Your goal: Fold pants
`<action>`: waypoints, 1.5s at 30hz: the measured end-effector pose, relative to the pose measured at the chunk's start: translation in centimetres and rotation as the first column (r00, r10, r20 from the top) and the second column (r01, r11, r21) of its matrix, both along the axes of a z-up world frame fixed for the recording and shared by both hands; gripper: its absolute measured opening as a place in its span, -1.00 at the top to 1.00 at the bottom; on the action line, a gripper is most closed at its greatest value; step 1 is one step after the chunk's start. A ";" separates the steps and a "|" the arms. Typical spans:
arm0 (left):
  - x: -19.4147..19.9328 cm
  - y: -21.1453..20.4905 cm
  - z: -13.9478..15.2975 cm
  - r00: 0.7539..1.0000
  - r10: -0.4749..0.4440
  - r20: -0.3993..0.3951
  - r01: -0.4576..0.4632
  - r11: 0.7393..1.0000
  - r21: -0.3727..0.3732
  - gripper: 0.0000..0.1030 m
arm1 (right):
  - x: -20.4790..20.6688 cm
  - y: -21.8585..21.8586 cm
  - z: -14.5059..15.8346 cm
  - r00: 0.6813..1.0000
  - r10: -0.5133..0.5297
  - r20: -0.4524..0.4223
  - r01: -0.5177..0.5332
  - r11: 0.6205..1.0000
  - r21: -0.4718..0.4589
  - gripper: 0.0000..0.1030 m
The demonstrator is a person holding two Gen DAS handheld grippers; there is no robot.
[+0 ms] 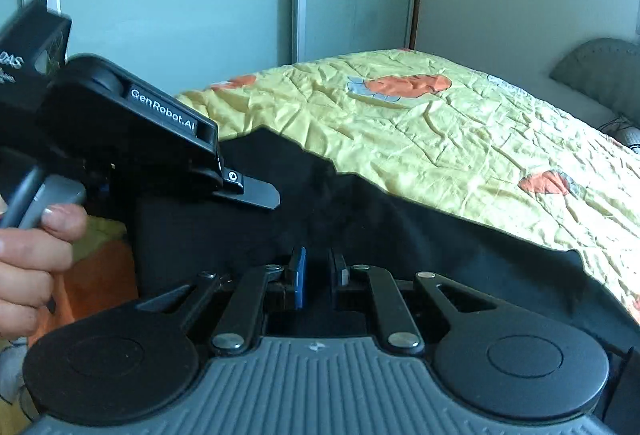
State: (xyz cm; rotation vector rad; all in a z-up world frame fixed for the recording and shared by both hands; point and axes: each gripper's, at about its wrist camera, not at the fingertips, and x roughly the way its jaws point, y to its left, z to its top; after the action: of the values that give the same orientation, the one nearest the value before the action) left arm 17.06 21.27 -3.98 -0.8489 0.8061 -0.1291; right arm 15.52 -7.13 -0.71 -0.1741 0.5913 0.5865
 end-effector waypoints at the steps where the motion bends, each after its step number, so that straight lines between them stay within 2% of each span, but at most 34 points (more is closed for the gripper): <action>1: -0.2 -0.3 0.3 1.000 -0.004 0.015 0.004 1.000 0.030 0.59 | -0.2 -0.4 0.1 1.000 -0.007 0.010 0.007 1.000 0.019 0.78; 4: -0.7 -2.2 1.8 0.997 -0.020 0.075 0.007 0.986 0.169 0.61 | -0.6 -1.7 0.6 1.000 -0.024 -0.001 0.024 0.993 0.120 0.78; 8: -2.6 -5.6 4.6 0.979 -0.074 0.192 -0.001 0.932 0.363 0.62 | 0.6 -1.1 0.8 0.998 -0.058 -0.015 0.059 0.985 0.162 0.78; 12: -4.1 -8.9 6.3 0.959 -0.135 0.248 0.008 0.892 0.453 0.64 | -0.3 -2.9 1.6 0.998 -0.055 -0.024 0.060 0.956 0.287 0.78; 17: -4.8 -12.1 7.4 0.948 -0.159 0.274 0.011 0.881 0.474 0.64 | -0.9 -5.8 2.4 0.996 -0.072 -0.053 0.087 0.924 0.373 0.78; 24: -5.7 -16.9 8.3 0.924 -0.201 0.324 -0.007 0.841 0.541 0.64 | -3.4 -9.5 2.9 0.989 -0.143 -0.038 0.144 0.881 0.451 0.77; 26: -5.9 -18.1 8.7 0.915 -0.220 0.337 0.000 0.837 0.547 0.64 | -3.4 -10.6 2.8 0.986 -0.164 -0.037 0.161 0.862 0.480 0.77; 36: -6.1 -25.2 9.8 0.867 -0.340 0.364 0.079 0.815 0.574 0.58 | -4.9 -17.6 2.4 0.959 -0.276 -0.070 0.264 0.771 0.579 0.77; 45: -6.4 -31.5 9.7 0.815 -0.447 0.369 0.146 0.774 0.616 0.53 | -6.6 -23.0 1.5 0.921 -0.383 -0.078 0.348 0.714 0.607 0.77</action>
State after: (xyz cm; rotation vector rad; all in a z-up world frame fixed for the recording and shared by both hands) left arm 10.62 -10.28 5.73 -0.0831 0.4355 -0.3700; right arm 8.90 -30.18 0.83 0.5405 0.3398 0.3549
